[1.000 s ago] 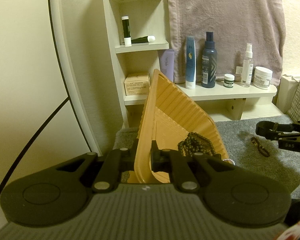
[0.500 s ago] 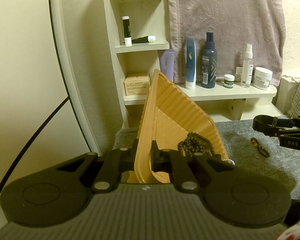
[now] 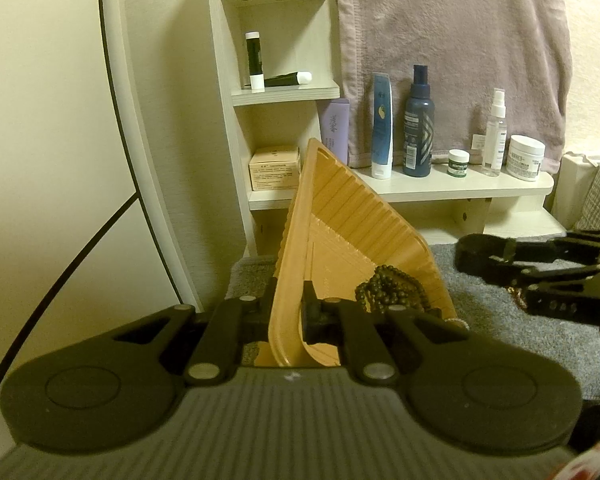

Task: Organize jewelry
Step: 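Lift the black watch and lower it into the orange tray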

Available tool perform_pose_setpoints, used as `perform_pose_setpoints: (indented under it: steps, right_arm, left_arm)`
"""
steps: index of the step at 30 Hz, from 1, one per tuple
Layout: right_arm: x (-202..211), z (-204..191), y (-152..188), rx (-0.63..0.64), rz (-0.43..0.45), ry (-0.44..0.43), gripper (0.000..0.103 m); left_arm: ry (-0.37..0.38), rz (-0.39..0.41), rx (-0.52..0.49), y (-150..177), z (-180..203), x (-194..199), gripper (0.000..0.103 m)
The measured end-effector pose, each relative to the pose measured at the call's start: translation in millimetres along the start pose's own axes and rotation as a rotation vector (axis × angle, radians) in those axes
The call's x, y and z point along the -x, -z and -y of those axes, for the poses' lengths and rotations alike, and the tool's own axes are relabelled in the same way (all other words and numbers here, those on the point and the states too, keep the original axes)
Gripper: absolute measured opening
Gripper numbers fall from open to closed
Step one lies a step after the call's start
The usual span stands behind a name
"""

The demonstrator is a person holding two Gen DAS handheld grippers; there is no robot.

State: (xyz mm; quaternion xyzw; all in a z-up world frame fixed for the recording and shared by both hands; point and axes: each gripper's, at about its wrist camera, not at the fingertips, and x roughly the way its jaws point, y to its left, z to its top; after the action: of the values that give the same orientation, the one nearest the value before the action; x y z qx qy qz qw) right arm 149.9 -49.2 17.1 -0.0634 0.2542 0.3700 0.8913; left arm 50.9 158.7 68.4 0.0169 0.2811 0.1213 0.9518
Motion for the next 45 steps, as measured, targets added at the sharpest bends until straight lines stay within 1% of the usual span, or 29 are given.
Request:
perform_pose_setpoints:
  steps: [9, 14, 23, 27, 30, 38, 41, 45]
  right_arm:
    - [-16.8, -27.7, -6.6, 0.013, -0.020, -0.099, 0.044]
    - [-24.5, -38.9, -5.8, 0.019, -0.039, -0.131, 0.044]
    - [-34.3, -44.3, -4.1, 0.006, -0.062, -0.156, 0.043]
    - [-36.8, -46.5, -1.7, 0.001, -0.073, -0.190, 0.043]
    - [-38.7, -47.7, 0.8, 0.002, -0.081, -0.201, 0.043]
    - [-43.9, -46.7, -3.3, -0.013, -0.075, -0.229, 0.043]
    - [-43.2, -51.0, -4.5, -0.001, -0.068, -0.260, 0.043]
    - [-40.2, -52.3, -0.9, 0.011, -0.069, -0.252, 0.044]
  left_arm:
    - [0.003, 0.000, 0.006, -1.1, -0.9, 0.0, 0.009]
    - [0.004, 0.000, 0.008, -0.5, -1.7, -0.9, 0.009]
    - [0.003, 0.000, 0.009, -0.3, -1.7, -0.8, 0.009]
    - [0.003, 0.000, 0.010, -0.2, -1.9, -1.2, 0.009]
    - [0.003, -0.002, 0.012, 0.2, -3.1, -1.5, 0.009]
    - [0.004, -0.003, 0.021, 0.6, -3.8, -2.6, 0.009]
    - [0.006, -0.007, 0.032, 1.9, -6.8, -3.8, 0.009]
    - [0.008, -0.007, 0.034, 1.9, -7.9, -4.7, 0.009]
